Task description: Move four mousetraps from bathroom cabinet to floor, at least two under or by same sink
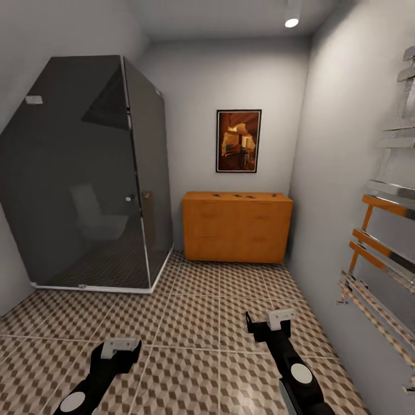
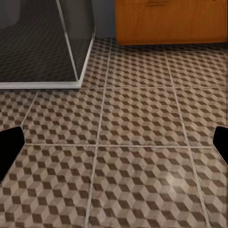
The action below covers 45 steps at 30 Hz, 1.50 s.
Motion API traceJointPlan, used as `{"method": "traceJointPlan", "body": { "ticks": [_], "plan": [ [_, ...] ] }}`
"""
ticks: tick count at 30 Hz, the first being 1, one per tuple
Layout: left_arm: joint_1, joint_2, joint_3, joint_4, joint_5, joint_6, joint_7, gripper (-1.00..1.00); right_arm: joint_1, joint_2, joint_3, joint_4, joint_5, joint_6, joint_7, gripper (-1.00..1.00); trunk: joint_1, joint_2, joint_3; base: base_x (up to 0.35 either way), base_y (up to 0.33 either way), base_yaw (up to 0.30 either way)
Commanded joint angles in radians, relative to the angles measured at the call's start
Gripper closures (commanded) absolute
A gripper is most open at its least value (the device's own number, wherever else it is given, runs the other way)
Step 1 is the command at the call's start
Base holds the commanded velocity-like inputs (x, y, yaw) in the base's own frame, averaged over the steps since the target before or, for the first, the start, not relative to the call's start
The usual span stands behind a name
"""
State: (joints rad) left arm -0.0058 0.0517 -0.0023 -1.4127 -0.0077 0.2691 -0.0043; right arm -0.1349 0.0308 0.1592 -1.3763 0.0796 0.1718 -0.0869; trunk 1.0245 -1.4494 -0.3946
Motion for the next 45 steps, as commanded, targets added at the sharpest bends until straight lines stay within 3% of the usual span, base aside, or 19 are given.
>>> {"method": "traceJointPlan", "body": {
  "ticks": [1, 19, 45],
  "plan": [
    [0.0, 0.0, 0.0, -0.002, -0.001, 0.006, -0.001, -1.0, -0.001, 0.0, 0.002, -0.001, 0.009, 0.007, -0.005, -1.0, 0.001, -0.001, 0.0, 0.272, 0.0, -0.215],
    [0.0, 0.0, 0.001, 0.0, -0.001, 0.006, 0.0, -1.0, 0.0, 0.001, 0.002, -0.001, 0.008, 0.008, -0.005, -1.0, 0.001, -0.001, 0.007, 0.315, 0.0, -0.187],
    [0.0, 0.0, 0.001, 0.0, -0.001, 0.007, 0.0, -1.0, 0.0, 0.001, 0.003, -0.001, 0.008, 0.008, -0.005, -1.0, 0.001, -0.001, -0.004, 0.33, 0.0, -0.127]
  ]
}}
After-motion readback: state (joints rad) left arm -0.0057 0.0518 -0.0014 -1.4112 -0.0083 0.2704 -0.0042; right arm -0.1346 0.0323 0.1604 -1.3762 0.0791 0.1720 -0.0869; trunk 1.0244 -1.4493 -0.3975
